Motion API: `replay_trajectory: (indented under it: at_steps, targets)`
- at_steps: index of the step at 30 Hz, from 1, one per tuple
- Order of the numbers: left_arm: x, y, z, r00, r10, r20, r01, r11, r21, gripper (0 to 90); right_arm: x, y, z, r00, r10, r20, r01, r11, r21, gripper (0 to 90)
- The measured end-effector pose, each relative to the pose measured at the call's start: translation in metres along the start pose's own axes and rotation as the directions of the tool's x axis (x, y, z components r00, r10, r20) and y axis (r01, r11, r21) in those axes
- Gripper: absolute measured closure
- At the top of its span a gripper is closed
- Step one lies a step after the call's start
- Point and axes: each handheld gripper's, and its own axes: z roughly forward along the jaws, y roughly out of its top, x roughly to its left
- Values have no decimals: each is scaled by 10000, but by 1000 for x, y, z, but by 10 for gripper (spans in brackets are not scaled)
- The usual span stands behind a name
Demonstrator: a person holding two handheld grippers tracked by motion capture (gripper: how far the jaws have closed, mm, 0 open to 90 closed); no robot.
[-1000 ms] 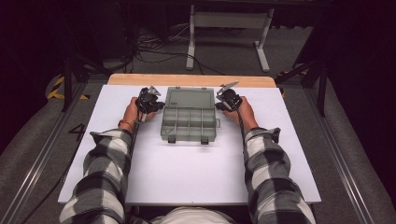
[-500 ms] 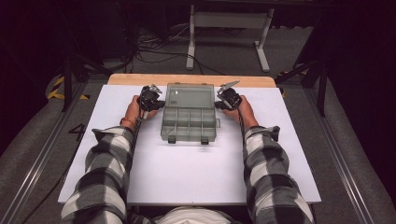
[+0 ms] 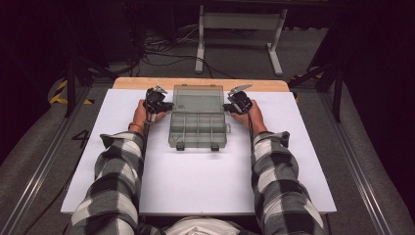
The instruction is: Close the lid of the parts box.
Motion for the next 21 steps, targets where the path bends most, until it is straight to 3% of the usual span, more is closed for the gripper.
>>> replay_trajectory:
  at_steps: [6,12,15,21]
  targets:
    - [1,5,1,10000,-23,-64,23,10000,16,871,0,0,2,10000,18,24,-18,9999,-154,900]
    - [4,7,-8,9996,-291,45,293,9974,-664,861,0,1,-1,10000,71,-21,-73,9983,-580,900]
    - [4,8,-10,9995,-297,-58,292,9965,-785,842,1,3,-4,10000,31,17,-30,9973,-737,900]
    - [3,10,-6,9992,-401,-86,394,9965,-736,839,2,2,-5,9999,66,-143,-80,9951,-982,900]
